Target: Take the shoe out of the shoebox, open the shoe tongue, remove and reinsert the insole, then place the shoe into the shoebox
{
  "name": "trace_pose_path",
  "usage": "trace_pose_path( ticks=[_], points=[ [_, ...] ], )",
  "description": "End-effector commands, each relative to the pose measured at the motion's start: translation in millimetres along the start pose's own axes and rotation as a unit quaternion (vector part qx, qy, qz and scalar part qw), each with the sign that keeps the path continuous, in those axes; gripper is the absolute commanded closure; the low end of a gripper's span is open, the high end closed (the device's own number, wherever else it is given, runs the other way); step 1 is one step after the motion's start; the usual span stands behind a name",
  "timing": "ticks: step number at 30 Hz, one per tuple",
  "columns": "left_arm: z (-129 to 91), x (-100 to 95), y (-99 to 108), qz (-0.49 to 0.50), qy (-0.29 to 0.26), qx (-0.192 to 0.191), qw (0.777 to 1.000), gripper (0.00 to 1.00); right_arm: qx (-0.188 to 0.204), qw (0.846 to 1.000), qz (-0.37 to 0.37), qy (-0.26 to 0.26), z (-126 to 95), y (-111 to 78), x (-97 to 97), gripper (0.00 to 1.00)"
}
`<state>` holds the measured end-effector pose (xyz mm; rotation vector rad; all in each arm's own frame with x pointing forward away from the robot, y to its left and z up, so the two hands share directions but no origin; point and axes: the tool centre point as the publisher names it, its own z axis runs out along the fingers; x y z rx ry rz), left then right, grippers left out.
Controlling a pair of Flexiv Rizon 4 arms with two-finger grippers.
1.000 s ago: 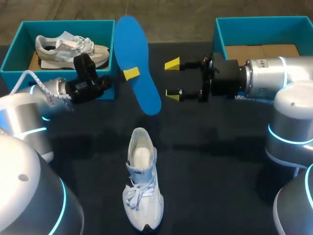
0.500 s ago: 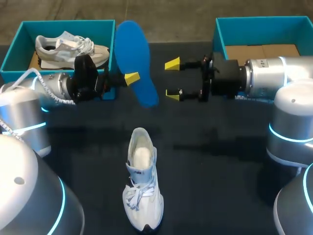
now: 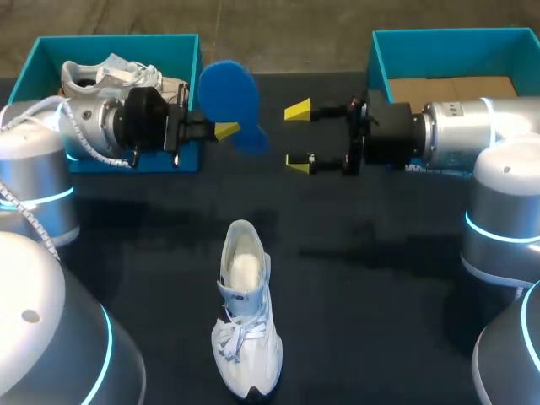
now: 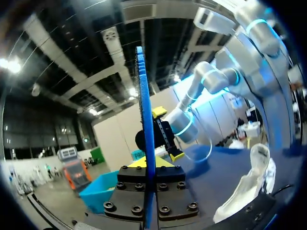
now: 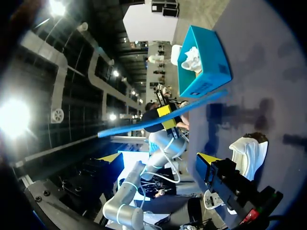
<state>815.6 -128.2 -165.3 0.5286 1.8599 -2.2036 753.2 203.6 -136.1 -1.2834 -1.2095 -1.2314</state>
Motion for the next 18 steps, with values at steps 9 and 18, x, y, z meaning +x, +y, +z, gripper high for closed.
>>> trace_pose_path(
  ticks=[9,18],
  points=[
    [-1.2,-3.8,3.0,0.186,0.058,-0.003,0.981,1.0,-0.001,1.0,0.0,-0.001,2.8,-0.5,-0.4,0.0],
    [-0.5,-3.2,1.5,0.213,0.055,-0.013,0.975,1.0,-0.001,1.0,0.0,-0.001,2.8,-0.5,-0.4,0.0]
  ],
)
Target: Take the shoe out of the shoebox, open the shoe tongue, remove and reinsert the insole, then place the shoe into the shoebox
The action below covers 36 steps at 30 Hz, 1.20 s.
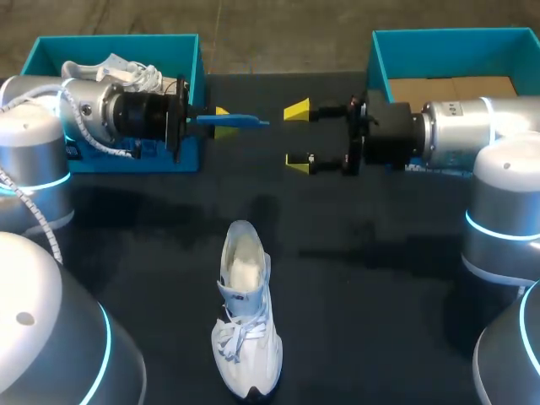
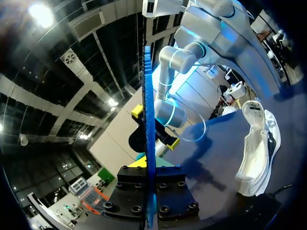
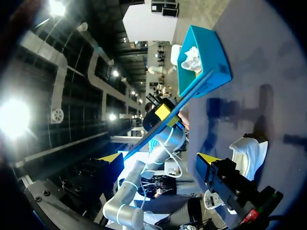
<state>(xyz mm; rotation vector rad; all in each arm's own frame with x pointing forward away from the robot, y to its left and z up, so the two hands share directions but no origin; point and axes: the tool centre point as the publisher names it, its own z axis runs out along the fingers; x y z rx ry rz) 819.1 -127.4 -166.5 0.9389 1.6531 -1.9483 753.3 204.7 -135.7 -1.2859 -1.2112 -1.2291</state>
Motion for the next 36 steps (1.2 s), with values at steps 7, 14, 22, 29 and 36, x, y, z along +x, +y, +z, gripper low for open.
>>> trace_pose_path(
  ticks=[7,14,22,29,36],
  points=[
    [3.4,-4.7,-1.1,0.14,-0.006,-0.068,0.988,1.0,-0.002,1.0,0.0,0.001,1.7,-0.5,-0.8,0.0],
    [7.0,-5.4,-1.3,0.243,-0.015,-0.108,0.964,1.0,-0.002,1.0,0.0,0.001,1.7,-0.5,-0.8,0.0],
    [5.8,-10.1,-7.6,0.314,-0.032,-0.113,0.942,1.0,-0.002,1.0,0.0,0.001,1.7,-0.5,-0.8,0.0],
    [5.7,-14.4,-8.0,0.337,-0.015,-0.112,0.935,1.0,-0.002,1.0,0.0,0.001,1.7,-0.5,-0.8,0.0],
    [5.7,-13.4,-12.2,0.381,-0.01,-0.109,0.918,1.0,-0.002,1.0,0.0,0.001,1.7,-0.5,-0.8,0.0]
  ],
)
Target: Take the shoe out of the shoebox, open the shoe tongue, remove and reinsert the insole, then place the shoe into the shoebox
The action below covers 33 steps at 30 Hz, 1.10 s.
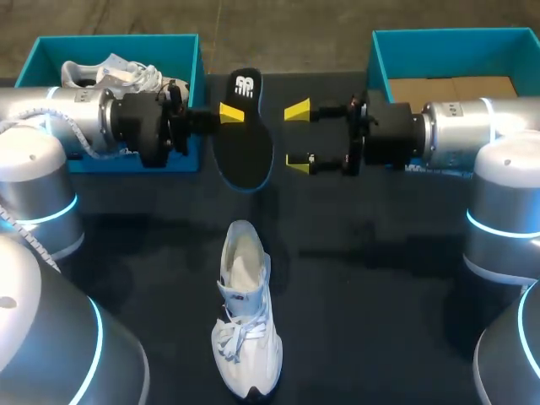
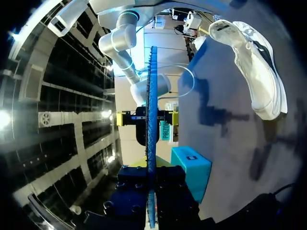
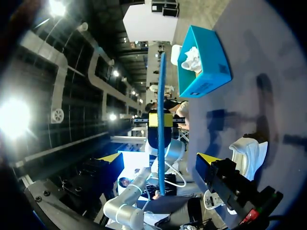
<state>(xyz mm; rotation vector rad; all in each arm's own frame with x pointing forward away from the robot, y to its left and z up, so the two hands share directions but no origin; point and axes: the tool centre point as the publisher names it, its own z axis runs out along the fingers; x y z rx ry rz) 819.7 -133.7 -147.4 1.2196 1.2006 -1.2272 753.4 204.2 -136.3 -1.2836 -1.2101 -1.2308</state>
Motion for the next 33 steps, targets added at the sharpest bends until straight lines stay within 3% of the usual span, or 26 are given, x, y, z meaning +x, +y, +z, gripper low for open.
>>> trace_pose_path(
  ticks=[1,8,28,33],
  points=[
    [-2.0,0.8,-1.0,0.007,-0.001,0.0,1.0,1.0,-0.002,1.0,0.0,-0.001,2.2,-0.7,-0.2,0.0],
    [-1.7,3.9,3.4,-0.001,0.004,0.014,1.0,1.0,-0.002,1.0,0.0,-0.001,2.2,-0.7,-0.2,0.0],
    [-1.5,4.1,3.2,-0.001,0.003,0.014,1.0,1.0,-0.007,0.993,-0.088,-0.082,22.6,13.8,4.7,0.0],
    [-1.5,4.1,3.2,-0.001,0.003,0.014,1.0,1.0,0.004,0.992,-0.087,-0.092,31.7,14.4,0.5,0.17]
  ],
)
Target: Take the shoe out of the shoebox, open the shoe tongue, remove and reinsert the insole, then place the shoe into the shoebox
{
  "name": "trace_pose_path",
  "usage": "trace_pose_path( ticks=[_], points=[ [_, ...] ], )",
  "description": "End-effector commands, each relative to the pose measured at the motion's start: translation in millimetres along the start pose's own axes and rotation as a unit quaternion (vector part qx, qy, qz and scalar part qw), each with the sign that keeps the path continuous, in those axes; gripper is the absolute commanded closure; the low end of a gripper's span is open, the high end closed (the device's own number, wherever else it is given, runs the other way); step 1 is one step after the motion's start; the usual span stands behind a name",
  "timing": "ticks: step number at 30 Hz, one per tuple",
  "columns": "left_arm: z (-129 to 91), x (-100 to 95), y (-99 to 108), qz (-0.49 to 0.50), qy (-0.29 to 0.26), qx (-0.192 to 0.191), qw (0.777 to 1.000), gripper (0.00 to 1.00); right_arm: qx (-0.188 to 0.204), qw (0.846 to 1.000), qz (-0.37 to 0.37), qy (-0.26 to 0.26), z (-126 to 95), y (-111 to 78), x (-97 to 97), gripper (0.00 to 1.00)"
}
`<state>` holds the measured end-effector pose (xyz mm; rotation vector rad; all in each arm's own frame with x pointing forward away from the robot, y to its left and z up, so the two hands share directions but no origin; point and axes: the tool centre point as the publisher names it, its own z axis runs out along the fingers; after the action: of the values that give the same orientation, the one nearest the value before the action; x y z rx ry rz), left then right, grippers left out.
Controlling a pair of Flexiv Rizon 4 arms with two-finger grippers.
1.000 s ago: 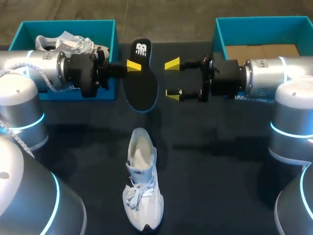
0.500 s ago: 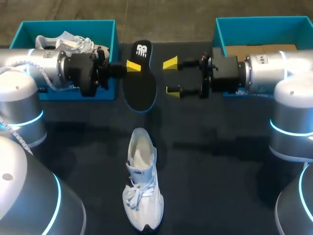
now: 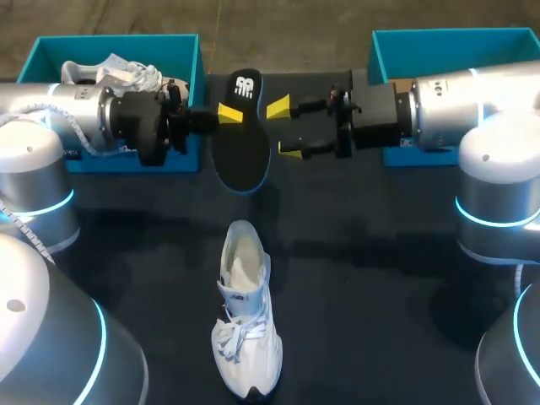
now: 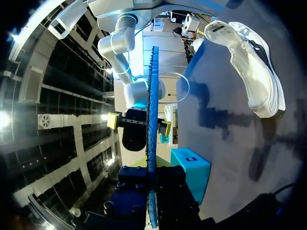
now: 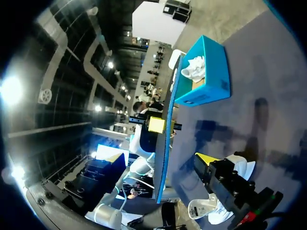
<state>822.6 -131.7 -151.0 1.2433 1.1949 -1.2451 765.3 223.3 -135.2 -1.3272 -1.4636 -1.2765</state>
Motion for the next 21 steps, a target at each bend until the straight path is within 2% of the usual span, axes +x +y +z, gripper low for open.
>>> trace_pose_path(
  ticks=[1,2,11,13,18,21],
  points=[
    [0.6,0.5,0.4,0.001,0.0,0.0,1.0,1.0,0.014,1.0,0.0,-0.017,14.9,3.2,0.0,0.17],
    [0.6,0.5,0.4,0.001,0.0,0.0,1.0,1.0,0.019,1.0,0.001,-0.022,17.8,2.8,-0.9,0.22],
    [0.6,0.5,0.4,0.001,0.0,0.0,1.0,1.0,0.037,0.999,0.011,-0.02,37.9,-0.8,-6.1,0.42],
    [0.6,0.5,0.4,0.001,0.0,0.0,1.0,1.0,0.039,0.999,0.014,-0.023,39.9,-1.2,-6.5,0.5],
    [0.6,0.5,0.4,0.001,0.0,0.0,1.0,1.0,0.043,0.998,0.022,-0.029,43.2,-2.8,-5.8,0.55],
    [0.6,0.5,0.4,0.001,0.0,0.0,1.0,1.0,0.042,0.998,0.032,-0.033,44.6,-3.1,-6.0,0.54]
  ],
)
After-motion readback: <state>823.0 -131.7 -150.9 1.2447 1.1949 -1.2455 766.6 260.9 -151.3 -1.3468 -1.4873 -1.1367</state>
